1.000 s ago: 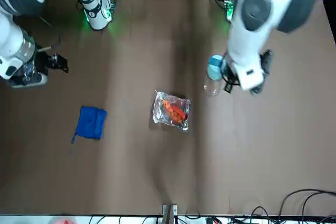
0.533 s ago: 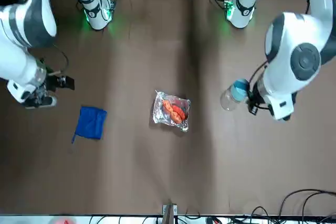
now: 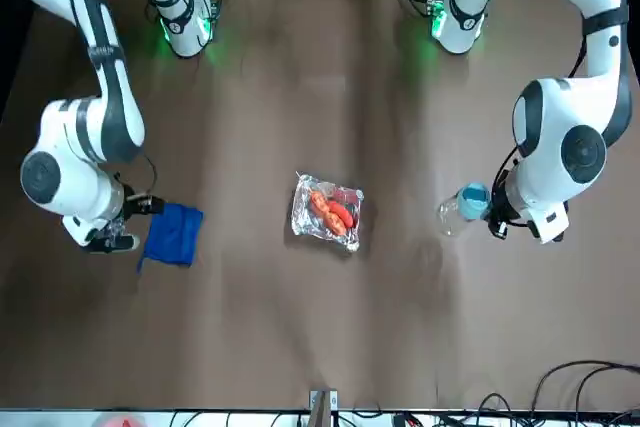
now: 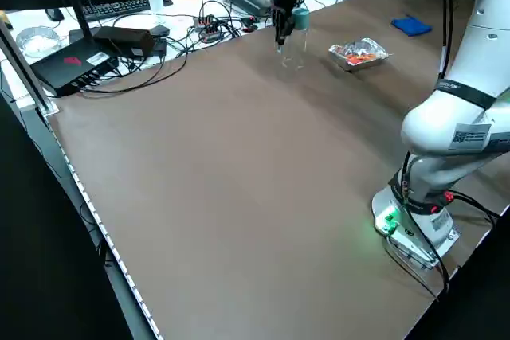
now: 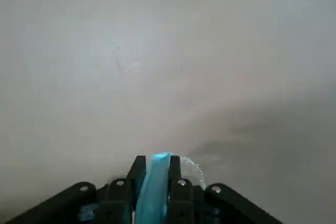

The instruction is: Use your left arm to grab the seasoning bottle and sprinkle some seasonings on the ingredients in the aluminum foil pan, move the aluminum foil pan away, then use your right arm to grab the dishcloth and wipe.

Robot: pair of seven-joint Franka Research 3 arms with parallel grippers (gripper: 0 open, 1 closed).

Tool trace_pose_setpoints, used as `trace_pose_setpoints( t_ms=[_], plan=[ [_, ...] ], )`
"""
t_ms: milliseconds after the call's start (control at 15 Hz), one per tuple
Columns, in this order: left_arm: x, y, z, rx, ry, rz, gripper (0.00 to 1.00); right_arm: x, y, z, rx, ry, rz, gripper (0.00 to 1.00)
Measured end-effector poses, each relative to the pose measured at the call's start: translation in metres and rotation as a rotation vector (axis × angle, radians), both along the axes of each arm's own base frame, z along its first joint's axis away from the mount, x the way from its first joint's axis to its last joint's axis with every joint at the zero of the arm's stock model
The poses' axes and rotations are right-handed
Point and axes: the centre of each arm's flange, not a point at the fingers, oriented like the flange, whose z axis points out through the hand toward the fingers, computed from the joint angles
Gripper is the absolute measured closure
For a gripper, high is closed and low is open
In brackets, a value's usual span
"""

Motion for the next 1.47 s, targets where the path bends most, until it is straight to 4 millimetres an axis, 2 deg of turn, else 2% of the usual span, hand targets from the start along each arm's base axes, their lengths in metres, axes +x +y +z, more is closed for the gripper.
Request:
trace_pose_setpoints(
  t_ms=[133, 333, 533, 933, 1000, 1267, 1333, 1467],
  plan=[
    [-0.004, 0.001, -0.014, 0.005, -0.009, 0.080, 0.77, 0.006, -0.007, -0.027, 0.013, -0.003, -0.026, 0.00],
    [-0.010, -0.006, -0.037, 0.017, -0.005, 0.136, 0.77, 0.011, -0.004, -0.068, 0.011, 0.010, -0.030, 0.00],
    [-0.014, -0.005, -0.064, 0.039, 0.021, 0.140, 0.77, 0.014, -0.002, -0.095, 0.034, 0.038, -0.057, 0.01],
    [-0.021, -0.003, -0.089, 0.057, 0.066, 0.110, 0.77, 0.019, 0.003, -0.118, 0.046, 0.013, -0.067, 0.11],
    [-0.021, -0.003, -0.091, 0.059, 0.070, 0.108, 0.77, 0.018, 0.004, -0.122, 0.045, 0.018, -0.065, 0.18],
    [-0.020, -0.002, -0.093, 0.062, 0.071, 0.108, 0.77, 0.014, 0.012, -0.138, 0.034, 0.043, -0.042, 0.24],
    [-0.020, -0.002, -0.094, 0.063, 0.073, 0.108, 0.75, 0.014, 0.014, -0.140, 0.033, 0.047, -0.039, 0.26],
    [-0.020, -0.004, -0.101, 0.069, 0.078, 0.105, 0.59, 0.013, 0.015, -0.145, 0.031, 0.054, -0.037, 0.27]
  ],
)
